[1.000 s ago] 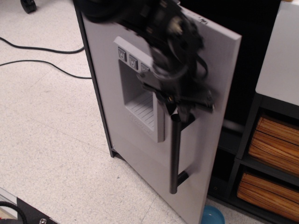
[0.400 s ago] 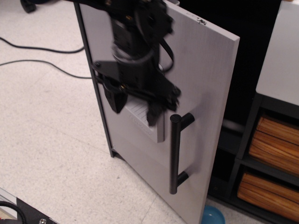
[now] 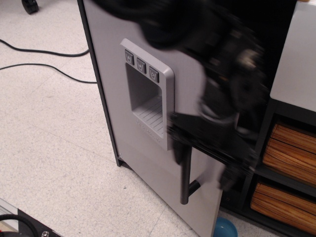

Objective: Open fridge

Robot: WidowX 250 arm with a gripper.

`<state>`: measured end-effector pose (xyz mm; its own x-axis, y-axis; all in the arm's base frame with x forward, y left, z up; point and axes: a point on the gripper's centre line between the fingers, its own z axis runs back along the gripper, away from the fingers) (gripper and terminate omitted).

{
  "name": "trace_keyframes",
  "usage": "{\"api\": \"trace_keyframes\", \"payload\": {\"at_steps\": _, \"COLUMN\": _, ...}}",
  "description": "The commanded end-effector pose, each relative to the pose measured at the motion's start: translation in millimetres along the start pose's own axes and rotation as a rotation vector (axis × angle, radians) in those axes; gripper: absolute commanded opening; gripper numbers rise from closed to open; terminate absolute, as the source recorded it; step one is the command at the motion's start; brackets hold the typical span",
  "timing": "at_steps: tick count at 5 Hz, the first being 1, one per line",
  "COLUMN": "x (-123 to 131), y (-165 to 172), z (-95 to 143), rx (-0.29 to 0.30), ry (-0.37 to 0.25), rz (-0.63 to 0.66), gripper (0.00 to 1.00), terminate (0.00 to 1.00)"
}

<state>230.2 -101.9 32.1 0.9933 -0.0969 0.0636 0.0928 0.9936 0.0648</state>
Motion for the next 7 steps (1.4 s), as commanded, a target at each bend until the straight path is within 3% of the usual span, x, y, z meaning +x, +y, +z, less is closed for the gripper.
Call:
{"api": "trace_keyframes", "payload": {"at_steps": 1, "x": 26, "y": -53, "z": 2, "rx": -0.052, "ry": -0.027, "rz": -0.049, "gripper": 1.0, "terminate": 0.0}}
{"api": "trace_keyframes", "payload": {"at_steps": 3, "x": 69, "y": -73, "z": -7, "rx": -0.064, "ry": -0.028, "rz": -0.023, "gripper": 1.0, "terminate": 0.0}}
{"api": "trace_keyframes", "payload": {"at_steps": 5, "x": 106, "y": -72, "z": -1, "rx": -0.087, "ry": -0.083, "rz": 0.029, "gripper": 1.0, "terminate": 0.0}}
{"api": "trace_keyframes", "payload": {"at_steps": 6, "x": 112, "y": -64, "z": 8, "rx": -0.082, "ry": -0.153, "rz": 0.05, "gripper": 1.0, "terminate": 0.0}}
{"api": "trace_keyframes", "payload": {"at_steps": 7, "x": 113, "y": -44, "z": 22, "rx": -0.054, "ry": -0.175, "rz": 0.101, "gripper": 1.0, "terminate": 0.0}}
